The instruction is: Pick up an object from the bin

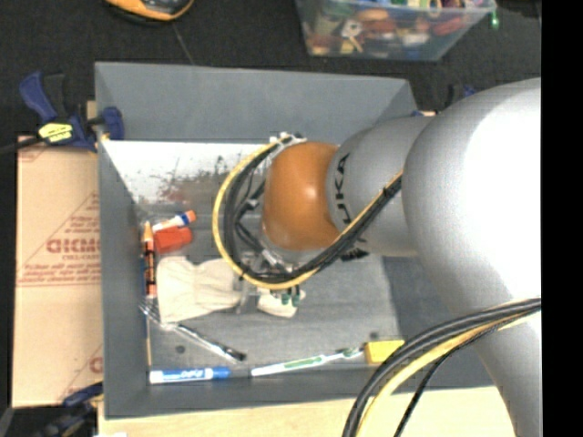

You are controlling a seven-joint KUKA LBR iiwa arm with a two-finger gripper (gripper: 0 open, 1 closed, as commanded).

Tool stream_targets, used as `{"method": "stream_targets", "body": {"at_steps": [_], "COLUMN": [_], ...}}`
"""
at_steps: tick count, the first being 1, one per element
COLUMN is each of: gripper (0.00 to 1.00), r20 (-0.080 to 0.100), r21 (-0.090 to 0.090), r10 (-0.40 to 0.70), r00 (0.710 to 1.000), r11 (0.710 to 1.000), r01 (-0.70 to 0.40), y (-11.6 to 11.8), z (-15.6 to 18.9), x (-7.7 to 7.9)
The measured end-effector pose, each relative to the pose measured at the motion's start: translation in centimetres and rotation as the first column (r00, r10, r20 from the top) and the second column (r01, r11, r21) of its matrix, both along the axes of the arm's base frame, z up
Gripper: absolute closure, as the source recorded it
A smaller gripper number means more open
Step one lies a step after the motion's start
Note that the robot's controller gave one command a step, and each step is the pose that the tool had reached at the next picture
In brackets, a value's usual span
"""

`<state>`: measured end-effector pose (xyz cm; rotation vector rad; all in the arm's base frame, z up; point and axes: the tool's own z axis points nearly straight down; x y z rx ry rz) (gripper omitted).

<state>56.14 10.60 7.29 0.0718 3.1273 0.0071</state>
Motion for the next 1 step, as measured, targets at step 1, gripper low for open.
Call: {"method": "stream_targets", "body": {"at_steps": [1], "gripper": [1.00], "r20": [0.000], "r21": [0.000], "r10": [0.000], "r00": [1.000], "r11": [1.000], "r01": [0.000], "y": [0.00], "z": [0.02], "x": [0.00]}}
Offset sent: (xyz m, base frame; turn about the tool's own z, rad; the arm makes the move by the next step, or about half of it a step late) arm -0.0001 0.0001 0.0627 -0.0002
